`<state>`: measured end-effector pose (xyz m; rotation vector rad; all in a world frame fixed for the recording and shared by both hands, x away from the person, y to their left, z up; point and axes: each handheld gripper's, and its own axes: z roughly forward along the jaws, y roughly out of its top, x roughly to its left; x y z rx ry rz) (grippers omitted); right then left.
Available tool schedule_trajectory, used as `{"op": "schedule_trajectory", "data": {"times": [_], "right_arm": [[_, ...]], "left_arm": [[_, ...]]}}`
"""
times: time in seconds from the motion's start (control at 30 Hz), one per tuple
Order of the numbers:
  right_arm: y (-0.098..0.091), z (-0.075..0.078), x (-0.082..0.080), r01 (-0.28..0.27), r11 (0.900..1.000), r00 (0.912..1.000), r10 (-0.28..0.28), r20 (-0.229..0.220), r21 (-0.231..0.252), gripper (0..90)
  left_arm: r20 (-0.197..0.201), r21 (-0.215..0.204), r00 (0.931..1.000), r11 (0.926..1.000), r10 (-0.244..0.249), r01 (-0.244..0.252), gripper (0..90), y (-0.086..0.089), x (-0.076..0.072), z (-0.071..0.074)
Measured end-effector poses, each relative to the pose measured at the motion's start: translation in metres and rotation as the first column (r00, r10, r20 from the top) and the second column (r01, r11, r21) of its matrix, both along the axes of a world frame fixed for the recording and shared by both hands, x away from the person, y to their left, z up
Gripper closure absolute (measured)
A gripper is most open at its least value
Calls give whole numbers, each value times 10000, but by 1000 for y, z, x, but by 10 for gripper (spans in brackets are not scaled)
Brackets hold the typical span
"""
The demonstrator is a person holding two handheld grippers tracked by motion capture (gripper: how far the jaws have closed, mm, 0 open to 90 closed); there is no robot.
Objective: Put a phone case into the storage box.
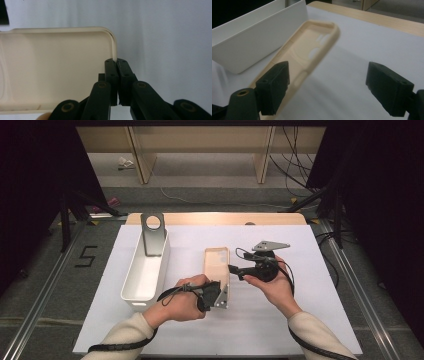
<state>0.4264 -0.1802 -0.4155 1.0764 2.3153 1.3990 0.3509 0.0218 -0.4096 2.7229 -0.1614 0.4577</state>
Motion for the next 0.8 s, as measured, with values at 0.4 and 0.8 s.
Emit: {"op": "schedule_trajectory", "data": {"times": [0.4,0.8], "right_arm": [[17,-10,8,-552,9984,9933,557,-1010,69,466],[8,-8,7,-410,9909,9756,673,-2088,1281,708]], "left_arm": [[5,149,9991,9990,-416,416,877,-8,-5,0],[50,143,9982,9981,-596,595,875,-11,-5,-5]]}}
